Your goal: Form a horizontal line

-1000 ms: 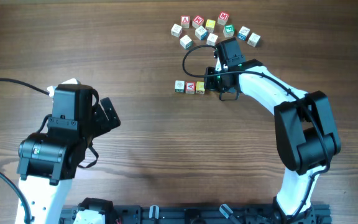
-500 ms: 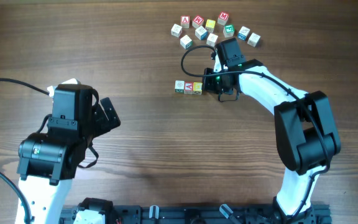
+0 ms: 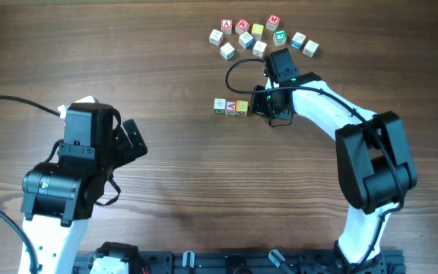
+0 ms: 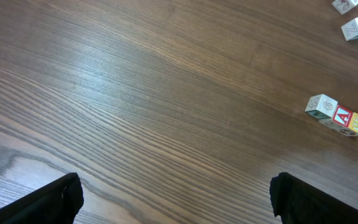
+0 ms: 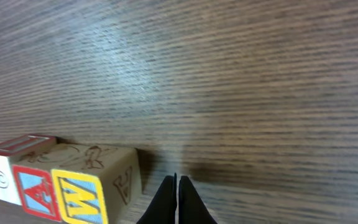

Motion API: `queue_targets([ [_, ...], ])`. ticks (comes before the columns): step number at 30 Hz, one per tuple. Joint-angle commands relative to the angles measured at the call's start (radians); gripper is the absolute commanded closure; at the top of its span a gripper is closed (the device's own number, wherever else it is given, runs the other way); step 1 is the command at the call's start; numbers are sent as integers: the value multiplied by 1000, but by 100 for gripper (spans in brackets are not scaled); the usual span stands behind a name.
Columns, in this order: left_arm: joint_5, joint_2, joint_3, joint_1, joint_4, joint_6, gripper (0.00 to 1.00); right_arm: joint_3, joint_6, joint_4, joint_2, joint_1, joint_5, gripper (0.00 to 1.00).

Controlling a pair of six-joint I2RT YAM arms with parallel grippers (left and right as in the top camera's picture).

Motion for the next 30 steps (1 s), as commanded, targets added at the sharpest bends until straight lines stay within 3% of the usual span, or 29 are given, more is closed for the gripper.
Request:
queue_targets([
  [1,6,-3,-1,5,2,-10,0,6,8,-27,10,-2,20,96],
  [6,6,-3,-1,5,2,-10,0,6,7,-113,4,-2,-2,96],
  [14,6,-3,-1,5,2,-10,0,7,13,-226,-4,-2,-278,96],
  [19,6,-3,-1,5,2,-10,0,7,-4,-291,-38,4,-254,96],
  [24,6,-3,-1,5,2,-10,0,7,-60,-242,-172,24,-182,96],
  [30,6,-3,-1,5,2,-10,0,23,-129,-52,-179,104,-171,95],
])
